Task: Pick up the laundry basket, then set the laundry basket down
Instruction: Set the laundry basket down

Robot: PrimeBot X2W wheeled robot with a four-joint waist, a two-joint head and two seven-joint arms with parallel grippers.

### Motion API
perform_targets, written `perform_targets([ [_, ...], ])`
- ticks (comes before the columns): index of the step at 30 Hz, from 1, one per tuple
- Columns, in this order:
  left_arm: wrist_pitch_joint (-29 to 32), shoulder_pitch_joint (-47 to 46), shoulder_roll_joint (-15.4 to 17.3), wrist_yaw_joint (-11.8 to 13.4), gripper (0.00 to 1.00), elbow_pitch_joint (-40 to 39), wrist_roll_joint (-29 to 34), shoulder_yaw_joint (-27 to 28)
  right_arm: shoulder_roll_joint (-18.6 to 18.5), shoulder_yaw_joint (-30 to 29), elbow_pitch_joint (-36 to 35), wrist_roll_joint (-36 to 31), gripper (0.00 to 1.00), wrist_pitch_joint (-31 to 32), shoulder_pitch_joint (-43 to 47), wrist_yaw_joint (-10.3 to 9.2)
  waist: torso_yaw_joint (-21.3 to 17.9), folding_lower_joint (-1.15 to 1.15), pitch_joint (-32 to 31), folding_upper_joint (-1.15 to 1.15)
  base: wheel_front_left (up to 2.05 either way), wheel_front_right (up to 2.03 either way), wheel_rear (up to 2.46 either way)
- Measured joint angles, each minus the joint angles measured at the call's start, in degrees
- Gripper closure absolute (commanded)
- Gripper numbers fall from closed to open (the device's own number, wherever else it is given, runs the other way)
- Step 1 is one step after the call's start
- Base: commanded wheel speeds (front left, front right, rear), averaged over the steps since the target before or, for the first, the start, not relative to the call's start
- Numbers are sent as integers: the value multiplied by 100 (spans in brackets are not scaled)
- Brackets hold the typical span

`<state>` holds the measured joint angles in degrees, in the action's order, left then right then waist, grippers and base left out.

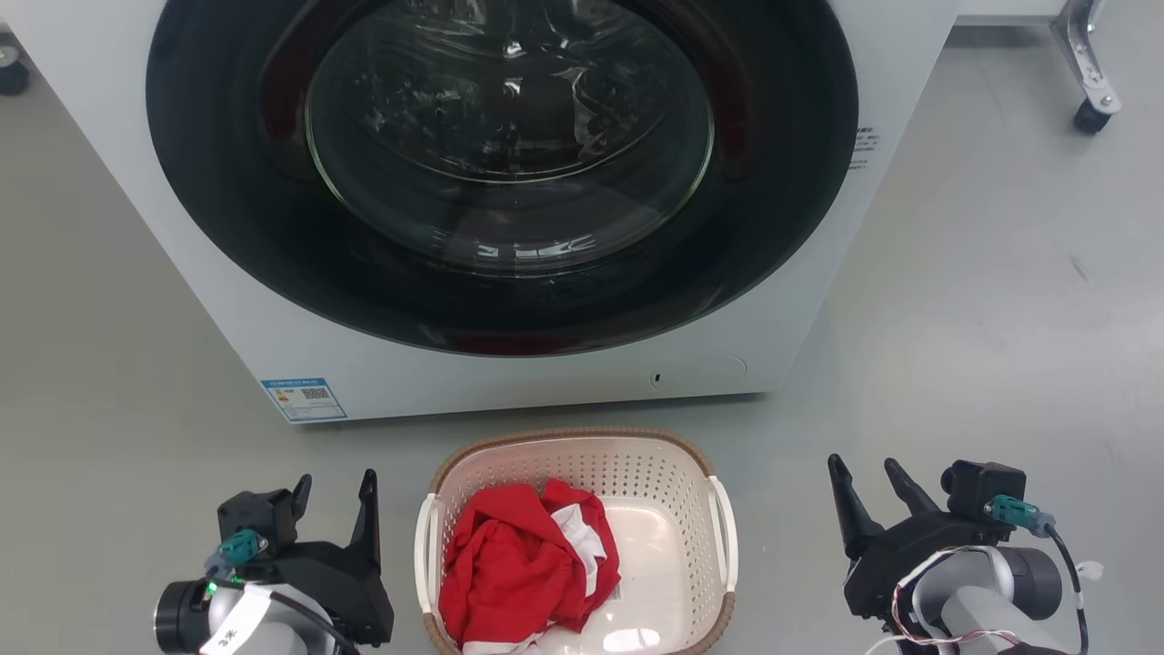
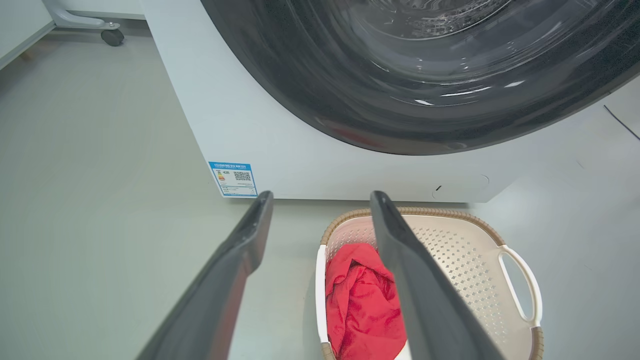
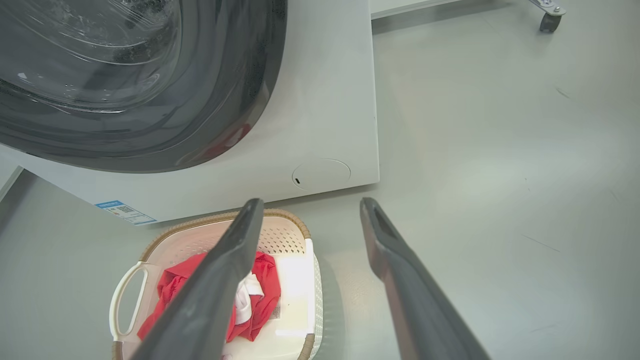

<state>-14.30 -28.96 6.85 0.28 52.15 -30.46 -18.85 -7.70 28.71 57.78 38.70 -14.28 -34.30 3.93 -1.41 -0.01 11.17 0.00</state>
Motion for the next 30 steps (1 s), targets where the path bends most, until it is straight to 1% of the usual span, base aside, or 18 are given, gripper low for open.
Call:
perform_targets([
  [6, 0, 548, 26, 170, 0, -708, 226, 75, -147, -109, -492, -263, 0, 0, 372, -203, -5, 0, -283, 0, 0, 0, 0],
  [10, -1, 914, 33, 226, 0, -1160, 299, 109, -233, -170, -851, -380, 0, -1, 692, -347, -1, 0, -480, 0, 0, 0, 0],
  [19, -1, 1739, 169, 387, 0, -2194, 604, 186, -365, -233, -1696, -716, 0, -1, 1370, -552, 11, 0, -906, 0, 0, 0, 0],
  [22, -1, 2049, 179, 436, 0, -2562, 649, 216, -414, -256, -1984, -812, 0, -1, 1591, -644, 9, 0, -1030, 0, 0, 0, 0],
  [30, -1, 2643, 193, 548, 0, -3367, 792, 337, -494, -366, -2742, -1014, 0, -1, 2134, -798, 4, 0, -1226, 0, 0, 0, 0],
])
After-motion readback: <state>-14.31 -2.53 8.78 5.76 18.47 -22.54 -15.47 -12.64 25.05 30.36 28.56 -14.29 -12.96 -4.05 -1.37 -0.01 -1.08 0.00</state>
